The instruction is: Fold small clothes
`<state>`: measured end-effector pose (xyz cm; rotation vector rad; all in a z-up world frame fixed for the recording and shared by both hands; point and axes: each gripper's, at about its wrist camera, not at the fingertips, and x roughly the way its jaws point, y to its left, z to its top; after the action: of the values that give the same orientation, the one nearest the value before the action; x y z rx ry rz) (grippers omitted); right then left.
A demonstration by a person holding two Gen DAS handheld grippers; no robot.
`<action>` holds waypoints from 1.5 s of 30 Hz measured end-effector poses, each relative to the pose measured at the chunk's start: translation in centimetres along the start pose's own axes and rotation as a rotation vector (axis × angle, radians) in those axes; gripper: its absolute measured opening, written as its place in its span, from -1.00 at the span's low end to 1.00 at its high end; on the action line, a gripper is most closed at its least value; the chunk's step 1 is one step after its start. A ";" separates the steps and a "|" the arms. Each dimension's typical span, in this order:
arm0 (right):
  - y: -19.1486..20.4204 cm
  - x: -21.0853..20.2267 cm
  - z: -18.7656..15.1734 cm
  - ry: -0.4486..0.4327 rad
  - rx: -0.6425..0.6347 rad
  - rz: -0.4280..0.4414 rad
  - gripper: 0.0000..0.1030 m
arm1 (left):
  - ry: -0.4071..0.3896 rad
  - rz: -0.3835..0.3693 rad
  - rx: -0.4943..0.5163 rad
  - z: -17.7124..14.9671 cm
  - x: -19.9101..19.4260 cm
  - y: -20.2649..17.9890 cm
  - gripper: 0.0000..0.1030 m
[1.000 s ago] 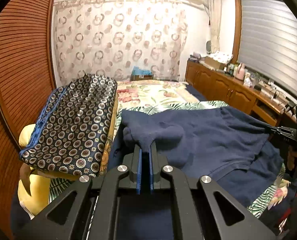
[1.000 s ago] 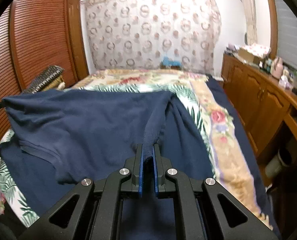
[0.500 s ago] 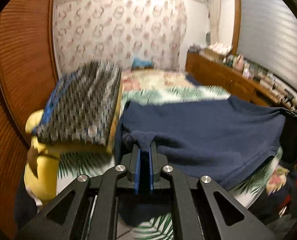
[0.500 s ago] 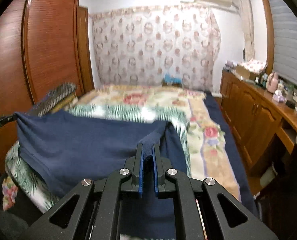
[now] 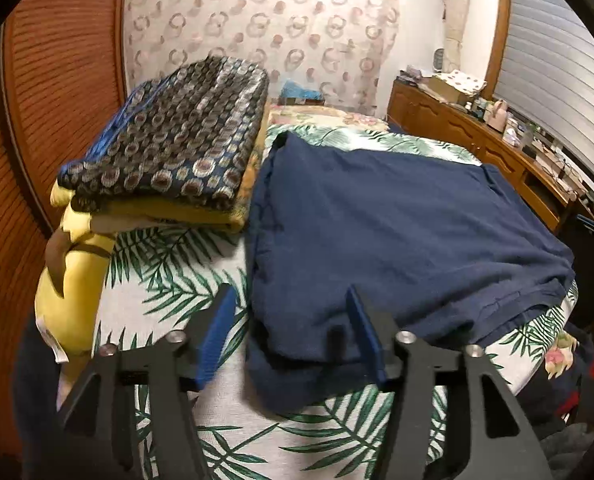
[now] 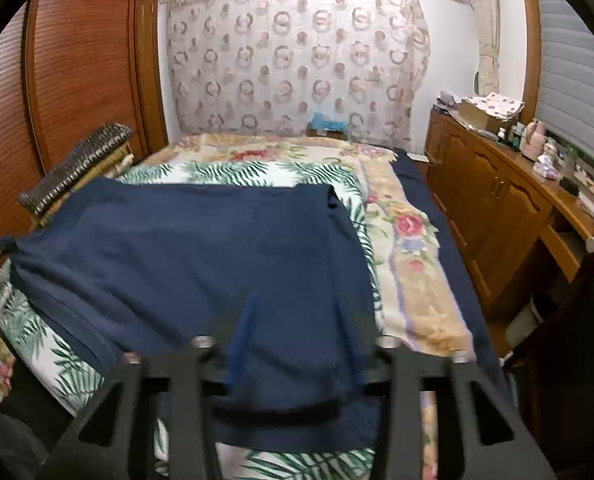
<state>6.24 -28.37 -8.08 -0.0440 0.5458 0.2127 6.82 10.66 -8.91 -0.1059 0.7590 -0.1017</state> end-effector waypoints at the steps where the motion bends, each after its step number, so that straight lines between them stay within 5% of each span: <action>1: 0.3 0.2 -0.1 0.001 0.002 0.007 0.05 | 0.006 0.005 -0.009 0.0 0.3 0.2 0.18; 21: 6.1 7.6 -1.2 0.115 -0.111 0.174 0.10 | 0.074 0.034 -0.038 -1.9 2.6 0.7 0.22; 35: 6.2 9.0 -2.1 0.065 -0.142 0.133 0.42 | 0.069 0.050 -0.011 -2.1 2.6 0.0 0.28; 36: 6.4 9.0 -2.3 0.061 -0.141 0.131 0.43 | 0.073 0.048 -0.012 -2.1 2.6 -0.1 0.25; 40: 7.0 8.7 -2.7 0.059 -0.143 0.128 0.45 | 0.087 -0.003 -0.026 -1.8 2.5 -0.5 -0.63; 45: 7.1 8.6 -2.8 0.058 -0.143 0.130 0.45 | 0.051 -0.104 -0.045 -0.8 1.5 -1.6 -0.80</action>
<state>10.45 -20.07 -14.84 -0.1547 0.5910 0.3779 7.23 8.84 -10.26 -0.1857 0.8069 -0.1868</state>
